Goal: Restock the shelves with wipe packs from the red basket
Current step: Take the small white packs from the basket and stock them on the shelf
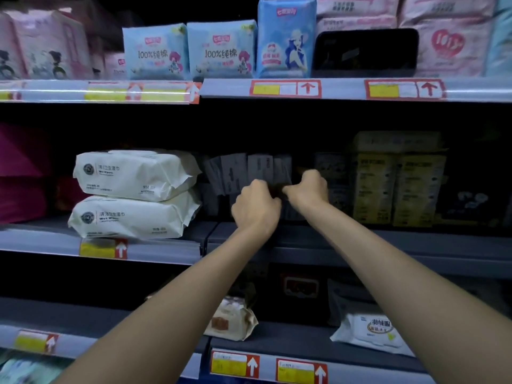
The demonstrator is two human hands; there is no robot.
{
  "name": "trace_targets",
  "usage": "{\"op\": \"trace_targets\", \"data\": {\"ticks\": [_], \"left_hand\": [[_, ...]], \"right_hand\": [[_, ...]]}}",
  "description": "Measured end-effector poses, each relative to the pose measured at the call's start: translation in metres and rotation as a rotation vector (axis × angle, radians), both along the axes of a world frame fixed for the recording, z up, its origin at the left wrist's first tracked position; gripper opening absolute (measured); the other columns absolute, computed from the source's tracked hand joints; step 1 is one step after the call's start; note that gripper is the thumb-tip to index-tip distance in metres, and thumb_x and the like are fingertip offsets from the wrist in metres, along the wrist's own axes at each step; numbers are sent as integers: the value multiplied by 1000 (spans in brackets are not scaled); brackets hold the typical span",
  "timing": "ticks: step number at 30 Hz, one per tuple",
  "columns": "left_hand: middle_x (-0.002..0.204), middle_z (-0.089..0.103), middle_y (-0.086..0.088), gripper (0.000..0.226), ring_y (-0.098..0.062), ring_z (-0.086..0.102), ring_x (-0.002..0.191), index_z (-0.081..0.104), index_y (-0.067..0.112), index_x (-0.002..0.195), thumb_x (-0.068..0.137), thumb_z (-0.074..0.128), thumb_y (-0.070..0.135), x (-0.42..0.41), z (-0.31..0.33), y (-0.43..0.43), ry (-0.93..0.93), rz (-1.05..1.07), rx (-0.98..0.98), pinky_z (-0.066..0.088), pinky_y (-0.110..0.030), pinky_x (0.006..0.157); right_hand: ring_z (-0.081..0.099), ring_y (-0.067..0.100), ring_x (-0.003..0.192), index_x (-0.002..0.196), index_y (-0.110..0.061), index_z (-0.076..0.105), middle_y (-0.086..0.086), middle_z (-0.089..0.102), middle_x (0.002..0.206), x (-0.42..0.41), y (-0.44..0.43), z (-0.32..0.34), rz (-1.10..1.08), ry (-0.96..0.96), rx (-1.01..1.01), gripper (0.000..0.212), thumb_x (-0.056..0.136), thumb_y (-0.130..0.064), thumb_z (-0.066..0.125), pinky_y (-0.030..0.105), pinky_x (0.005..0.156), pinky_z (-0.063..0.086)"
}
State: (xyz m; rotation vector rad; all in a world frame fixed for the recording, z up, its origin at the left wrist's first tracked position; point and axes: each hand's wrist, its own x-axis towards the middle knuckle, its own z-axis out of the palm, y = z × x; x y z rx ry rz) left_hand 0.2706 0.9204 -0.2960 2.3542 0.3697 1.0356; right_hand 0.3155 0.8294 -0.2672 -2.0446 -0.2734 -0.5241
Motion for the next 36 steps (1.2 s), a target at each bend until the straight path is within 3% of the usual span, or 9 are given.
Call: {"op": "trace_targets", "data": {"ticks": [2,4,8,13,19,22,28,32,36], "left_hand": [[98,73,-6,12,-30,69,89,70,15,106,94,66,17,-7,2,-1,61,-50,6,49,-36,65],[103,72,-7,21,-30,68,90,68,16,114,94,65,12,-15,6,-1,132,-104,12,52,-36,66],[113,71,-11,38,-31,69,96,65,17,127,90,71,11,-27,13,4,286,-241,19,61,-44,80],[119,69,-6,66,-28,67,104,54,20,145,83,78,23,-55,18,9,394,-269,131,59,-48,91],[149,48,-6,81,-33,49,135,31,32,160,89,62,58,-93,7,7,438,-148,470,46,-51,105],[166,27,-7,87,-34,30,150,20,34,163,91,52,71,-112,-8,6,426,-125,600,34,-55,115],[174,-8,-7,101,-33,-3,160,-7,37,164,88,40,83,-141,-41,0,400,-112,704,16,-62,125],[174,-13,-7,103,-32,-7,161,-12,38,163,87,37,85,-156,-65,-5,357,-116,726,14,-61,126],[175,-8,-5,102,-30,-3,161,-11,39,164,83,30,87,-167,-109,-12,368,-151,719,17,-59,126]], "right_hand": [[65,30,98,103,-7,59,11,65,104,-8,-4,2,45,50,-8,27,89,-21,77,35,74,54],[62,31,111,124,-4,58,15,64,123,-18,-10,3,84,83,-22,46,88,-23,80,34,80,51],[48,34,138,156,-9,35,15,45,154,-35,-20,5,148,134,-67,84,87,-19,81,40,105,46],[50,32,136,157,-19,38,12,49,153,-54,-40,4,147,104,-208,80,88,-13,80,38,106,47],[54,30,130,154,-20,41,8,55,146,-84,-80,-11,111,-20,-523,71,93,-40,71,39,101,51],[44,32,139,159,-21,29,10,43,154,-98,-98,-25,38,-62,-727,85,91,-62,61,44,108,45],[-6,36,157,164,-29,-1,13,-2,171,-130,-127,-52,32,-62,-889,110,83,-84,48,52,126,4],[-18,34,155,162,-29,-13,12,-17,169,-148,-141,-76,56,-44,-921,116,82,-84,51,51,126,-3],[-18,33,155,162,-29,-14,13,-16,169,-163,-153,-118,102,-25,-894,111,89,-68,60,49,126,-3]]}}
